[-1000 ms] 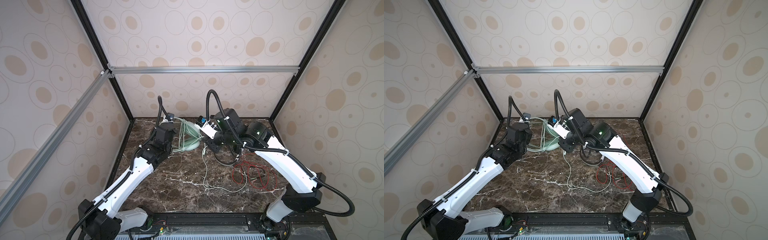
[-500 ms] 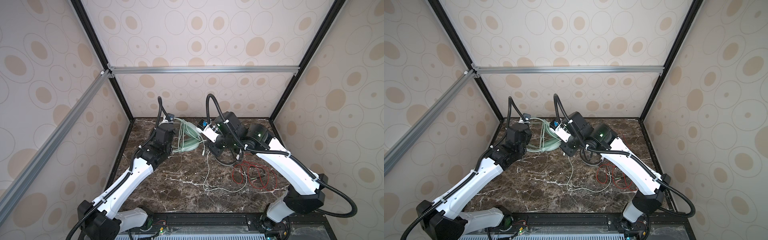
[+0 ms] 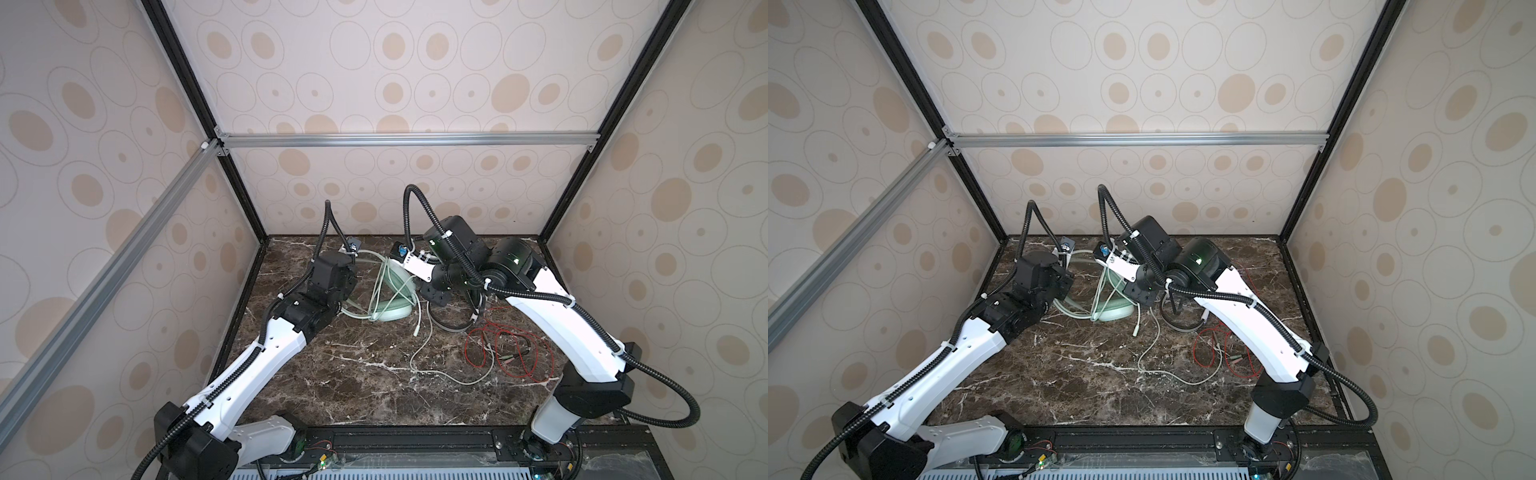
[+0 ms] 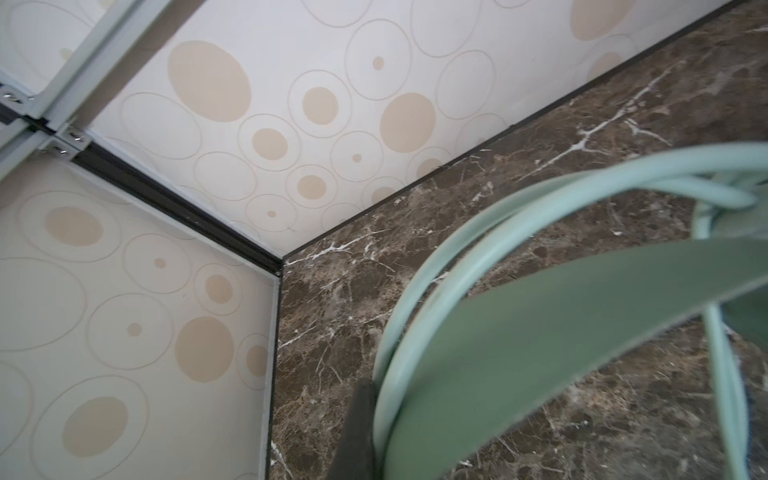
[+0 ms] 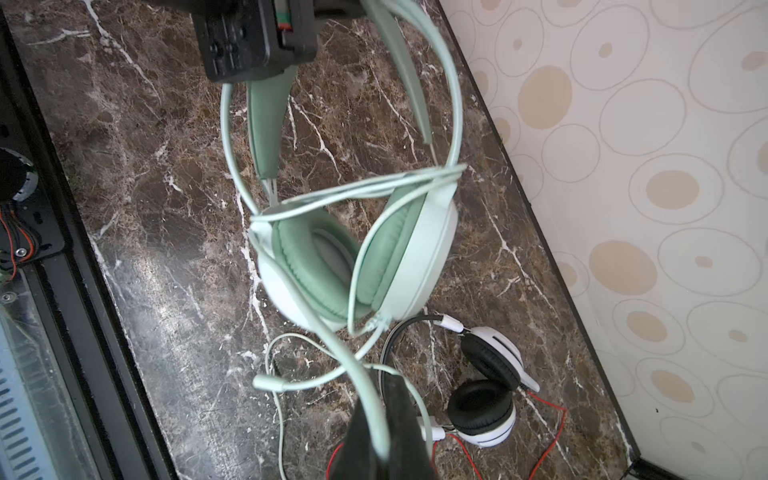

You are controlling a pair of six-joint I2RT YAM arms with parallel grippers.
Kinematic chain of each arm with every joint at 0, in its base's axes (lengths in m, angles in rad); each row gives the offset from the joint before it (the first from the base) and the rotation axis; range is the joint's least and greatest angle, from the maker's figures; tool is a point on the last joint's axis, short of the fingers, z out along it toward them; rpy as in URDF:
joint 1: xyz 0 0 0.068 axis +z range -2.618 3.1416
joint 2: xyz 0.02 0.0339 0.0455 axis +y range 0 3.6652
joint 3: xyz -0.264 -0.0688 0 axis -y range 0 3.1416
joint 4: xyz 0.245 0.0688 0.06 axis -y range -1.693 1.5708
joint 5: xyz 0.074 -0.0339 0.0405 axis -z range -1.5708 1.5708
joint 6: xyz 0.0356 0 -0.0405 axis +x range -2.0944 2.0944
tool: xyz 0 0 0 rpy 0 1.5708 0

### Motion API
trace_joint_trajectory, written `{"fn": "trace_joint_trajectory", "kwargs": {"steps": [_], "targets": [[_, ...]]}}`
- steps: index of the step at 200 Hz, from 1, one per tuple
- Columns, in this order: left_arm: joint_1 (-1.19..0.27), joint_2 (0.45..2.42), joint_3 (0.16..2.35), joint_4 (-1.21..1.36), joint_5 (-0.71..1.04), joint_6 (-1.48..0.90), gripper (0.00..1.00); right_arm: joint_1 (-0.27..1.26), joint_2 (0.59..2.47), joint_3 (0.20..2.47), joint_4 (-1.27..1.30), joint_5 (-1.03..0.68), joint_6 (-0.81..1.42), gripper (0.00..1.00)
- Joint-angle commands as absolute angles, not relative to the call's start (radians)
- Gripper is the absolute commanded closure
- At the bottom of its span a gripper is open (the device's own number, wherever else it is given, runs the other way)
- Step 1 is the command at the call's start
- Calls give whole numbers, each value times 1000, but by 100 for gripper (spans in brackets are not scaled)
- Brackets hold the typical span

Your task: Wrap the headphones

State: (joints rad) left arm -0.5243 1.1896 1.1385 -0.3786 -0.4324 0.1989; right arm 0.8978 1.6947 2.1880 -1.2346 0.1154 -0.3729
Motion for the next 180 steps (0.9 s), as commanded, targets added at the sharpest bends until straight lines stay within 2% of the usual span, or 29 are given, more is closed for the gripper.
{"fn": "trace_joint_trajectory", "kwargs": {"steps": [1,48,116,180], "targets": [[-531,1155,1149,-427,-303,226,100,864,1710,2271,-1192,89,-417,100],[-556,1146,1171,-492,-207,215,100,799,1753,2290,-1087,1,-347,100],[-588,1188,1218,-551,-271,190,100,788,1783,2373,-1035,-95,-299,100],[-597,1190,1213,-560,-288,190,100,792,1732,2359,-957,-155,-241,100]]}}
